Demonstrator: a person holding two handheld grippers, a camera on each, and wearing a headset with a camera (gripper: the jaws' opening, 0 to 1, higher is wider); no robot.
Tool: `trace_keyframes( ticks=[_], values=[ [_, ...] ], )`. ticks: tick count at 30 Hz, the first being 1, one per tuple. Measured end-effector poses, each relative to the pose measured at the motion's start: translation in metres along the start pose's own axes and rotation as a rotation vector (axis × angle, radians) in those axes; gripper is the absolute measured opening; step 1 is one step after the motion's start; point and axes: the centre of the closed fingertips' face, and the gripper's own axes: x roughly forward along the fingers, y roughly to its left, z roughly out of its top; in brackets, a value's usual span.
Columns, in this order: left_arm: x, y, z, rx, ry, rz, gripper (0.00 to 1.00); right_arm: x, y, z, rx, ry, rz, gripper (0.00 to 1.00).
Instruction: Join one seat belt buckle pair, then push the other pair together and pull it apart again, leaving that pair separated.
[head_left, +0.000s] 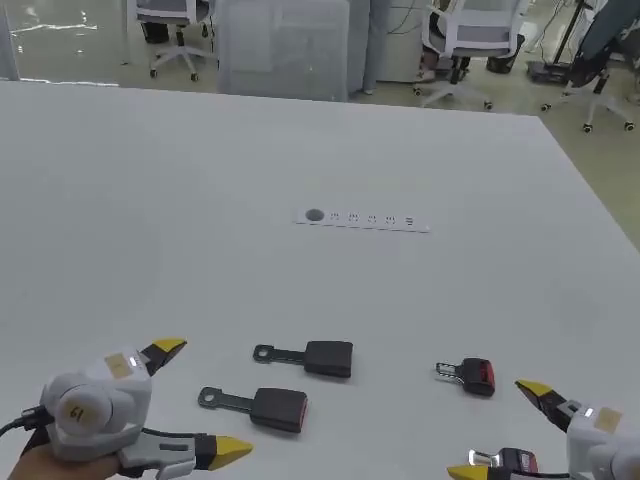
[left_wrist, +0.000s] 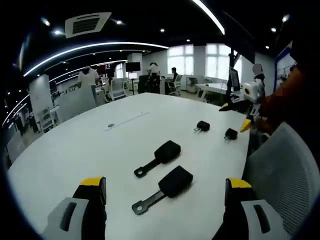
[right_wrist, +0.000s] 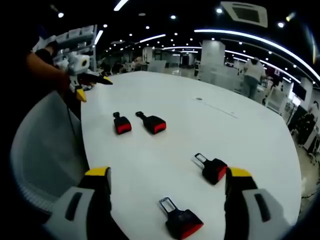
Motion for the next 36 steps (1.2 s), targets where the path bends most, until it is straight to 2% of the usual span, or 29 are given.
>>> trace_keyframes(
  ticks=[20, 36],
  values=[
    [0.003, 0.002, -0.002, 0.006, 0.011, -0.009, 1.0, -0.001, 0.0, -0.006, 0.0, 0.023, 0.032, 0.95],
    [0.014, -0.001, -0.011, 0.036, 0.056, -0.052, 1.0, -0.004, -0.004, -0.024, -0.008, 0.082, 0.097, 0.92]
  ],
)
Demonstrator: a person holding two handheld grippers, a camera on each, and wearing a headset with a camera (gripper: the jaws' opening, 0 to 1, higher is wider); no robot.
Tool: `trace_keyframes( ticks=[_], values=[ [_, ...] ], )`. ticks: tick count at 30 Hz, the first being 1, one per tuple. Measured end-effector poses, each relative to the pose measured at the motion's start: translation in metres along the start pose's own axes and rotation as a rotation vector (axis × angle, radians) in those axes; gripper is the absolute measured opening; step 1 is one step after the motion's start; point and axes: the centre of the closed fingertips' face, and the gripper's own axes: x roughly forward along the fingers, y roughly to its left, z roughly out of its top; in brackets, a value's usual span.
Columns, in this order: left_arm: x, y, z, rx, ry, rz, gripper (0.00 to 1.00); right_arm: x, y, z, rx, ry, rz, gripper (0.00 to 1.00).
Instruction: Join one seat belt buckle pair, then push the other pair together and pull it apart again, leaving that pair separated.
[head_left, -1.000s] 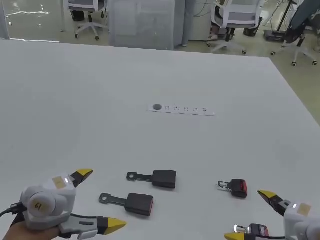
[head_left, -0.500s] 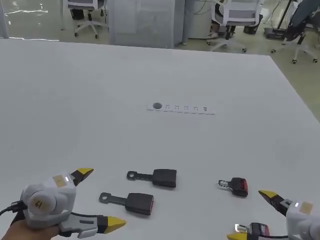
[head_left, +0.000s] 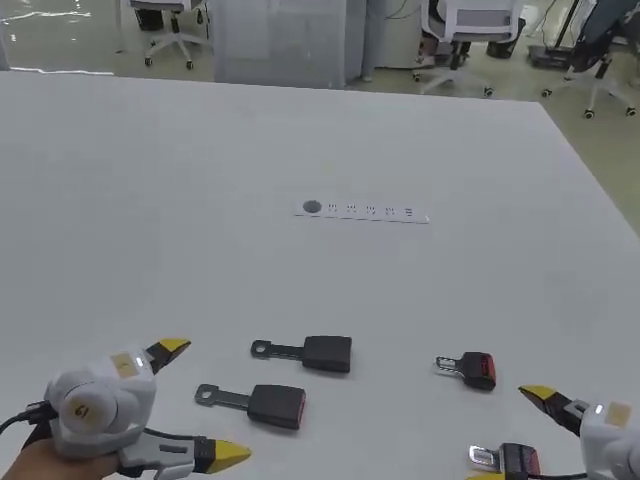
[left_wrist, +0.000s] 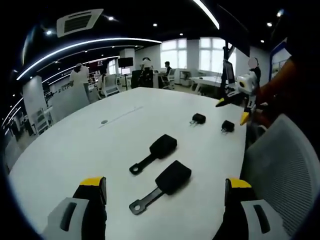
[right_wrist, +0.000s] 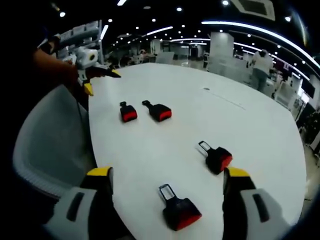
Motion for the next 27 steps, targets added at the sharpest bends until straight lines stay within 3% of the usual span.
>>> trace_keyframes(
  ticks=[17, 27],
  values=[
    [0.023, 0.004, -0.002, 0.039, 0.039, -0.05, 0.97, -0.003, -0.01, -0.02, 0.005, 0.061, 0.051, 0.89],
    [0.042, 0.0, -0.012, 0.085, 0.096, -0.119, 0.93, -0.003, -0.013, -0.035, 0.0, 0.107, 0.092, 0.85]
  ],
)
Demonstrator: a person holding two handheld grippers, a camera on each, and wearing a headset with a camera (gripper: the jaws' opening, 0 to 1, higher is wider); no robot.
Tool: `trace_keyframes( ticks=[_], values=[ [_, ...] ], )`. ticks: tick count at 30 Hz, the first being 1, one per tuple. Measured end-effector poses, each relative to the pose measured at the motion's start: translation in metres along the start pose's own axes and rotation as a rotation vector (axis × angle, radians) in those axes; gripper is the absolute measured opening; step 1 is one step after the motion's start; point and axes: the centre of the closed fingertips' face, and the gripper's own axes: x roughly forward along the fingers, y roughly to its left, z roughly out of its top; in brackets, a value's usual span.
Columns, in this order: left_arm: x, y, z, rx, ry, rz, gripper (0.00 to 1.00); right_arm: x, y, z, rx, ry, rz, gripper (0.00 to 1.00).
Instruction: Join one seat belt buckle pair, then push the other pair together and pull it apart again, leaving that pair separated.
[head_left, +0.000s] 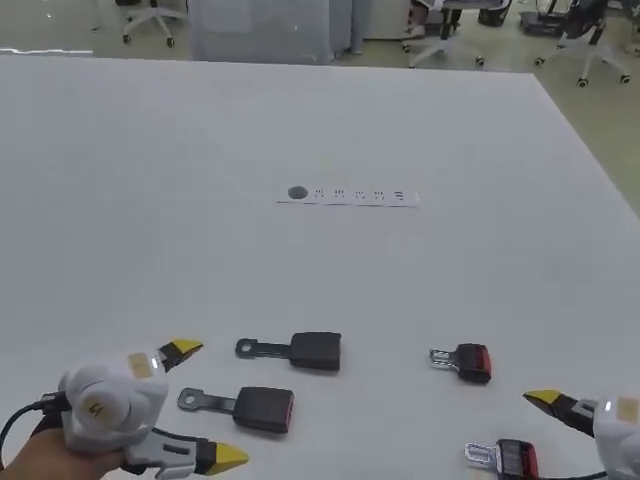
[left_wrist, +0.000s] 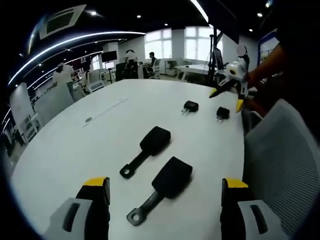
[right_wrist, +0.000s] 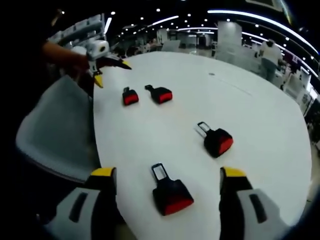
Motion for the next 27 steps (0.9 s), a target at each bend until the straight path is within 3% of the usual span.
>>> trace_keyframes(
  ticks=[13, 27],
  values=[
    [0.023, -0.004, -0.009, 0.065, 0.071, -0.097, 0.84, 0.002, -0.001, -0.019, -0.019, 0.066, 0.059, 0.81],
    [0.051, -0.009, -0.025, 0.154, 0.163, -0.2, 0.73, 0.002, 0.0, -0.04, -0.038, 0.136, 0.122, 0.68]
  ],
)
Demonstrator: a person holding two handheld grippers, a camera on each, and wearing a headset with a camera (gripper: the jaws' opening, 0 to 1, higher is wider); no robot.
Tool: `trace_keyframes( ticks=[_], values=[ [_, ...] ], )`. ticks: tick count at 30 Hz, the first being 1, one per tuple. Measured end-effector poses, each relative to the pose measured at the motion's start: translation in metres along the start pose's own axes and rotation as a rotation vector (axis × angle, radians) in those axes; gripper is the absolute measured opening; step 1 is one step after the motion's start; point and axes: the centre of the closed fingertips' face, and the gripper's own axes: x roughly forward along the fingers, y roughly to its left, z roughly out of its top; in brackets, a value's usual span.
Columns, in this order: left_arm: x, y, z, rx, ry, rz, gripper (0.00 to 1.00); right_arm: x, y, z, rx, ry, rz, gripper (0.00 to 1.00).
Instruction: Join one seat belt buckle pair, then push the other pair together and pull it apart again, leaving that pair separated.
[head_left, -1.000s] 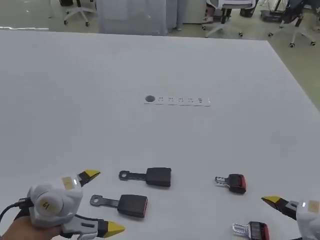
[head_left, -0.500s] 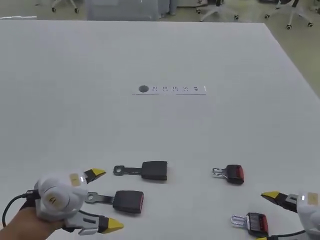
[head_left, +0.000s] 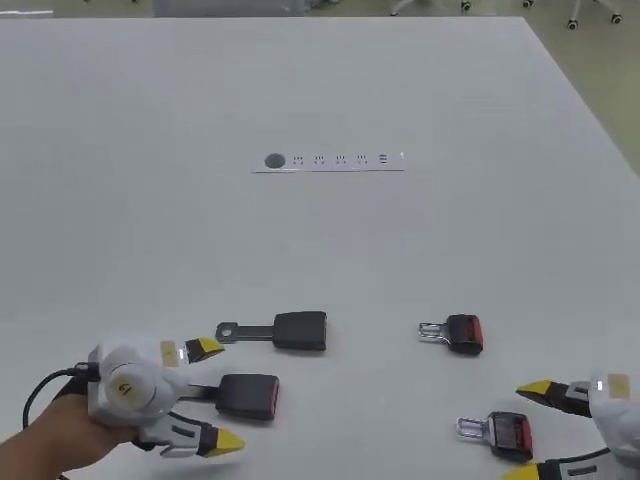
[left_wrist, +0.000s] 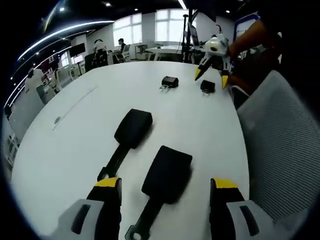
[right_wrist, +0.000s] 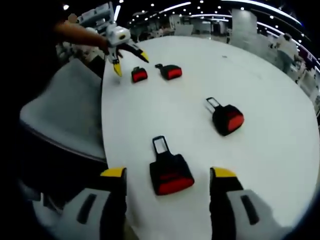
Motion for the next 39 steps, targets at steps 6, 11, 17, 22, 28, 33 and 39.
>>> trace_keyframes(
  ticks=[6, 11, 17, 22, 28, 33, 39],
  values=[
    [0.011, -0.002, -0.006, 0.057, 0.049, -0.037, 0.66, 0.002, -0.001, -0.005, -0.013, 0.02, 0.018, 0.62],
    [0.016, 0.0, -0.011, 0.087, 0.077, -0.056, 0.59, 0.006, 0.0, -0.006, -0.026, 0.039, 0.037, 0.57],
    [0.02, -0.002, -0.017, 0.104, 0.095, -0.084, 0.52, 0.01, 0.001, -0.007, -0.056, 0.054, 0.049, 0.52],
    [0.021, 0.0, -0.017, 0.11, 0.092, -0.084, 0.52, 0.009, -0.001, -0.008, -0.051, 0.055, 0.054, 0.49],
    [0.022, 0.001, -0.011, 0.114, 0.085, -0.09, 0.43, 0.009, -0.002, -0.008, -0.068, 0.056, 0.053, 0.44],
    [0.023, 0.003, -0.011, 0.118, 0.087, -0.091, 0.39, 0.01, -0.006, -0.009, -0.082, 0.053, 0.042, 0.38],
    [0.022, 0.002, -0.01, 0.116, 0.084, -0.086, 0.38, 0.013, -0.008, -0.002, -0.1, 0.016, 0.055, 0.37]
  ],
)
